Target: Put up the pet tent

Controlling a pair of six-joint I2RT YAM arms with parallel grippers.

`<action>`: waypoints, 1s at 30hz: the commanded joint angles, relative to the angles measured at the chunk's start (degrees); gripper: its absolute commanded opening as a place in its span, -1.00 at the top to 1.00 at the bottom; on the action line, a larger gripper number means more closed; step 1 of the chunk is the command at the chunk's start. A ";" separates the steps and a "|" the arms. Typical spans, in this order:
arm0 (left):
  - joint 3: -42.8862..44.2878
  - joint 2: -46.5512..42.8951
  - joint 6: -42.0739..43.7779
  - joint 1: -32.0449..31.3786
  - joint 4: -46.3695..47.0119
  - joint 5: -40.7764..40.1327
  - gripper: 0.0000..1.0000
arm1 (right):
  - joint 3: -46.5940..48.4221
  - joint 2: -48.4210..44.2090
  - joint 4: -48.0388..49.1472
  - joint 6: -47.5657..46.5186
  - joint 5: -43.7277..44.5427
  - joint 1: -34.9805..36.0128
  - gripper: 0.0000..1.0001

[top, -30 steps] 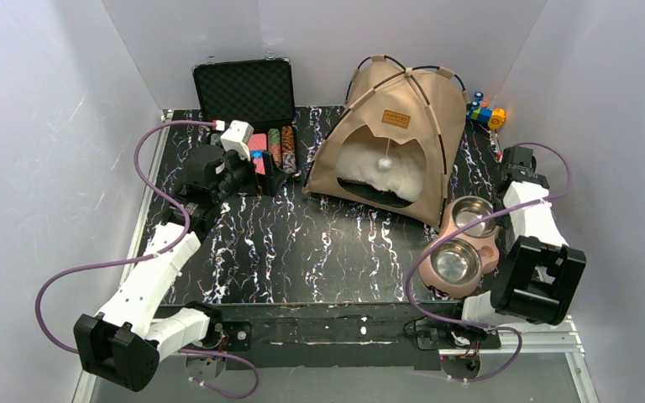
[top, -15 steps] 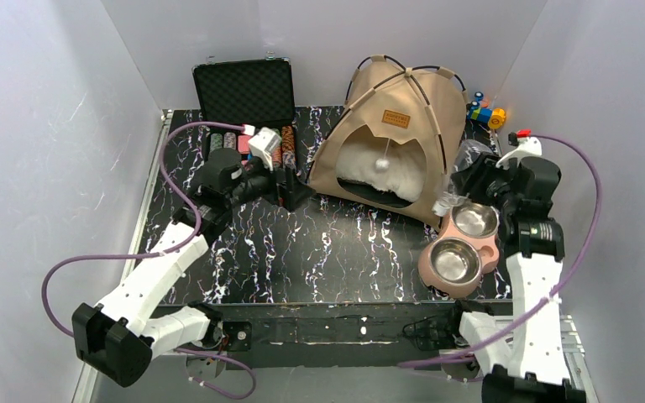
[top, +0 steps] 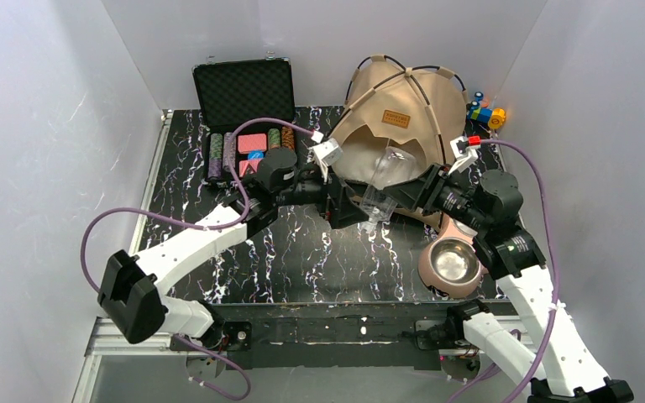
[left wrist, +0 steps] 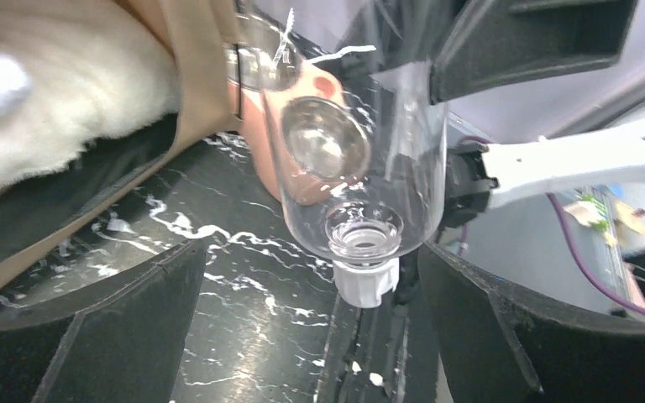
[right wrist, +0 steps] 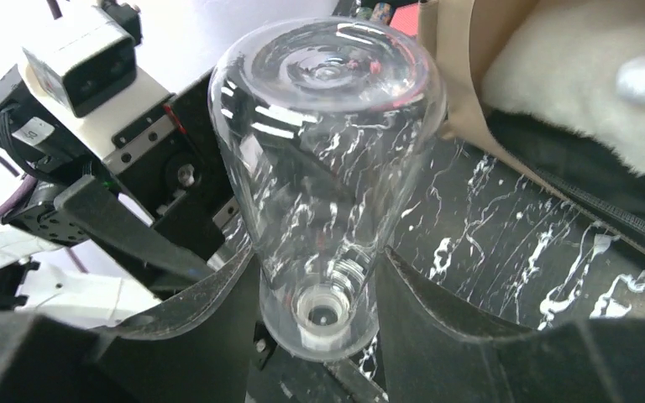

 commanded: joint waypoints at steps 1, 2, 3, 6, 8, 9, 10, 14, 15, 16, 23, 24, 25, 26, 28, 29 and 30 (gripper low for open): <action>3.84 0.97 -0.76 -1.48 4.87 -2.79 -0.96 | 0.18 -0.53 6.37 3.83 0.86 3.63 0.63; 4.44 1.68 -0.50 -1.75 4.60 -3.64 -0.97 | 0.24 -0.37 6.46 3.98 0.89 3.91 0.63; 5.33 2.54 -0.51 -1.93 4.02 -3.75 -0.97 | 0.26 -0.27 6.49 4.01 0.91 4.43 0.63; 6.35 4.64 -2.27 -2.22 4.63 -1.28 -0.97 | 0.68 0.09 5.87 3.50 0.96 4.97 0.63; 6.41 5.36 -3.20 -2.94 6.22 0.07 -0.96 | 0.28 0.22 5.66 3.32 1.69 5.20 0.63; 6.43 5.54 -3.50 -3.30 6.86 0.33 -0.96 | -0.01 0.21 5.88 3.38 1.86 5.28 0.63; 6.57 5.80 -3.67 -3.60 7.20 0.04 -0.96 | -0.32 0.21 6.17 3.53 1.81 5.36 0.63; 8.55 8.04 -4.38 -3.89 6.31 -0.71 -0.96 | -0.92 0.28 6.22 3.32 2.93 5.95 0.63; 8.62 8.52 -4.92 -3.95 6.74 -0.67 -0.97 | -1.15 0.22 6.23 3.19 3.08 5.99 0.63; 8.51 8.85 -5.75 -3.97 7.53 -0.61 -0.97 | -1.38 0.15 6.23 3.09 3.18 6.09 0.63; 6.73 8.91 -12.30 -4.03 14.23 -2.85 -0.97 | -4.40 0.33 6.48 3.05 4.29 7.71 0.63; 5.94 8.80 -13.75 -4.00 15.86 -3.24 -0.97 | -4.93 0.14 6.43 2.95 4.97 8.16 0.63; 5.12 8.59 -15.20 -3.98 17.43 -3.66 -0.97 | -5.41 0.01 6.34 2.97 5.60 8.58 0.63; 4.40 8.53 -16.64 -4.02 18.55 -4.17 -0.97 | -5.86 -0.23 6.31 2.93 6.11 8.96 0.63; 3.79 8.82 -19.17 -3.98 20.31 -4.34 -0.96 | -6.45 -0.39 6.17 2.62 7.37 9.83 0.63; 3.64 8.94 -20.29 -4.00 20.59 -4.67 -0.97 | -6.69 -0.46 6.03 2.42 7.96 10.32 0.63; 3.73 9.03 -20.88 -3.99 20.20 -5.23 -0.97 | -6.83 -0.56 5.93 2.37 8.26 10.71 0.63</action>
